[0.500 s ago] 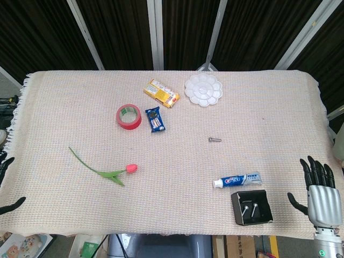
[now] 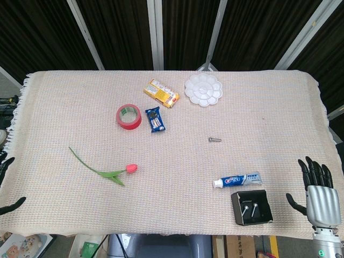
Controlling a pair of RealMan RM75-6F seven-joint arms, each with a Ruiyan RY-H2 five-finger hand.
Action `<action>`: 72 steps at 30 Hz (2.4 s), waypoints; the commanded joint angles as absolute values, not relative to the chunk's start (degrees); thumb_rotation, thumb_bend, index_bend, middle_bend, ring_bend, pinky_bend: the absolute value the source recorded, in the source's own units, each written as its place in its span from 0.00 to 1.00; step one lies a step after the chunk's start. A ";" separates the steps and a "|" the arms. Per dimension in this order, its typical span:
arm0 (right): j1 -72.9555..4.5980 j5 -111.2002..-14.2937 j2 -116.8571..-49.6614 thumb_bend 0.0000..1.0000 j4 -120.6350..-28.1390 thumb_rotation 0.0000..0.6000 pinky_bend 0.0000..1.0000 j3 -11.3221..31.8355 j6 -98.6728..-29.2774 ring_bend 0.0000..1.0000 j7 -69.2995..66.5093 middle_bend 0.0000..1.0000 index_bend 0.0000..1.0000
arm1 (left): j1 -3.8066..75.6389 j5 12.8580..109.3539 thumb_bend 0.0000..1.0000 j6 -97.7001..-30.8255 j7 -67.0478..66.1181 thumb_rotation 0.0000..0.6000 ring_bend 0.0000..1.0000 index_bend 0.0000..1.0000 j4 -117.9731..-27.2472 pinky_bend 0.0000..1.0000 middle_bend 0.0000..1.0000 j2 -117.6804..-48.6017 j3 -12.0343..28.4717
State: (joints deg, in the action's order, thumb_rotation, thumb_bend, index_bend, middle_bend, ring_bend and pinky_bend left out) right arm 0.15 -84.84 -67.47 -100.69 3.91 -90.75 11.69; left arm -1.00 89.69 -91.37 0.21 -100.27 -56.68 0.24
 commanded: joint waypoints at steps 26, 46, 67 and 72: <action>-28.48 -46.66 -71.51 0.22 -107.03 1.00 0.06 20.64 -65.69 0.12 28.98 0.03 0.25 | -1.57 90.53 0.24 -92.86 0.60 1.00 0.00 0.11 -100.13 0.00 0.00 -57.16 0.39; -46.57 -22.87 -91.18 0.22 -83.12 1.00 0.07 22.44 -64.48 0.14 42.71 0.06 0.35 | -0.86 87.63 0.24 -90.95 0.47 1.00 0.00 0.11 -100.35 0.00 0.00 -56.95 1.37; -48.73 -24.24 -98.82 0.22 -72.80 1.00 0.10 21.20 -62.97 0.16 39.98 0.08 0.44 | -0.91 87.00 0.24 -91.03 0.86 1.00 0.00 0.11 -100.26 0.00 0.00 -56.90 1.75; -49.17 -24.20 -100.20 0.22 -70.82 1.00 0.10 21.39 -62.81 0.17 39.95 0.09 0.46 | -0.83 86.83 0.24 -90.81 1.21 1.00 0.00 0.11 -100.23 0.00 0.00 -56.78 1.81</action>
